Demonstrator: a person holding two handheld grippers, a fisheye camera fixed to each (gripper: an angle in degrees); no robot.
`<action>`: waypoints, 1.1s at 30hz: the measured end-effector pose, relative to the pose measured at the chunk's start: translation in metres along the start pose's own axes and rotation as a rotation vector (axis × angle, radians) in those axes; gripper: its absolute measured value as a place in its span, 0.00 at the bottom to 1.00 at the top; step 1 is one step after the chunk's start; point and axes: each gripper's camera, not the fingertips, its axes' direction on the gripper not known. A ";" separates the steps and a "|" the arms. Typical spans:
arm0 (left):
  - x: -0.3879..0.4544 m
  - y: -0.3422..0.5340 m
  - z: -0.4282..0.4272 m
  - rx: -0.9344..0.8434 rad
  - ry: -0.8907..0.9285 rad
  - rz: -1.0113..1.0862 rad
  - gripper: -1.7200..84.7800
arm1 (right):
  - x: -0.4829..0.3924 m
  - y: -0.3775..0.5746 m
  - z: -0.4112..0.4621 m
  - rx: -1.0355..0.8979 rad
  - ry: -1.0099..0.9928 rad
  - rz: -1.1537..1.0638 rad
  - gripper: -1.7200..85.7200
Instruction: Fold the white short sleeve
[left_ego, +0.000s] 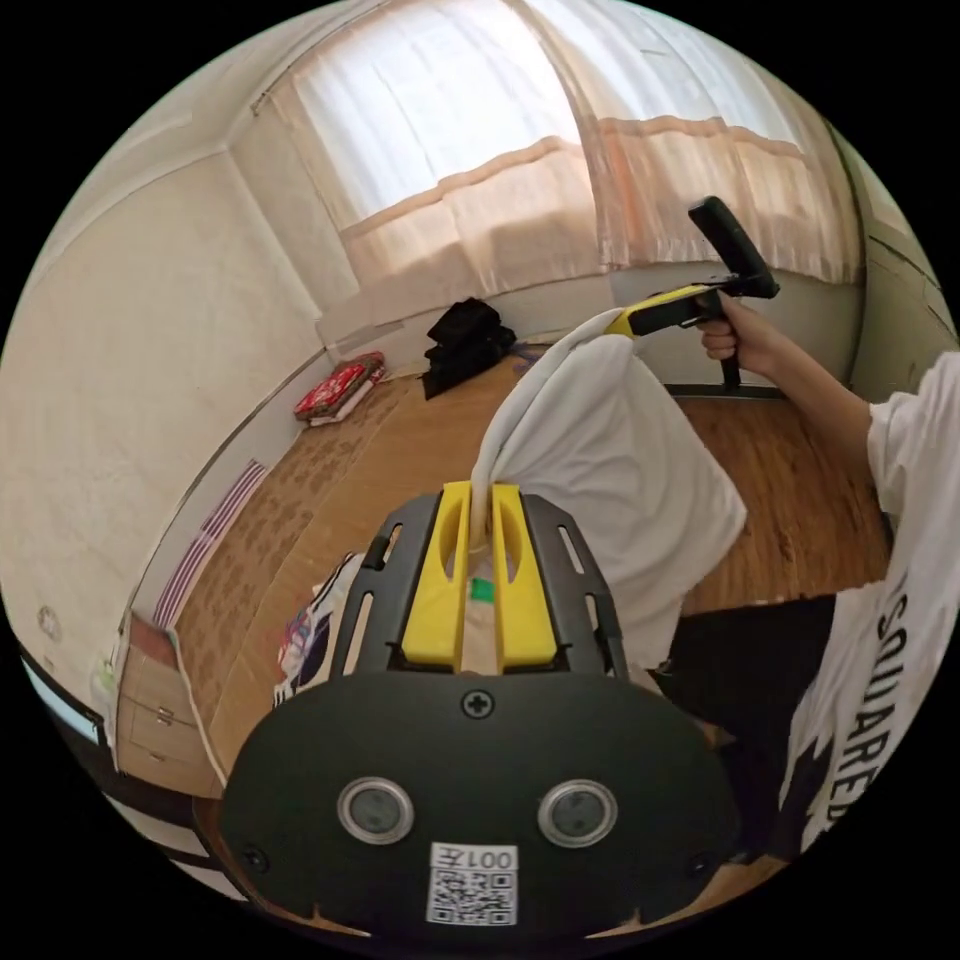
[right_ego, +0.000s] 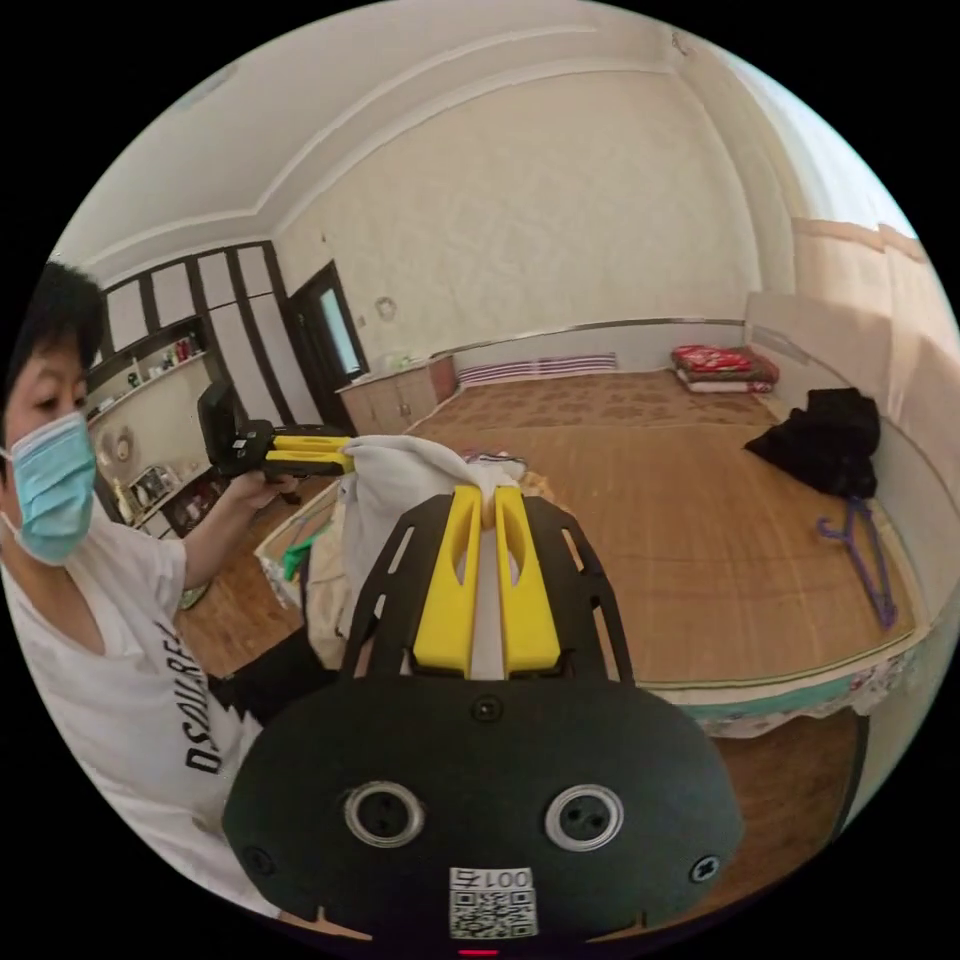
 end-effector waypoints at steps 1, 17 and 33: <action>-0.009 -0.028 0.023 0.001 0.009 -0.001 0.07 | 0.021 -0.011 -0.002 0.006 0.034 0.003 0.04; 0.071 -0.246 0.358 -0.202 -0.011 0.148 0.07 | 0.308 -0.001 0.070 -0.271 0.454 0.283 0.04; 0.179 -0.260 0.404 -0.404 0.135 0.263 0.06 | 0.391 0.074 0.101 -0.548 0.557 0.567 0.05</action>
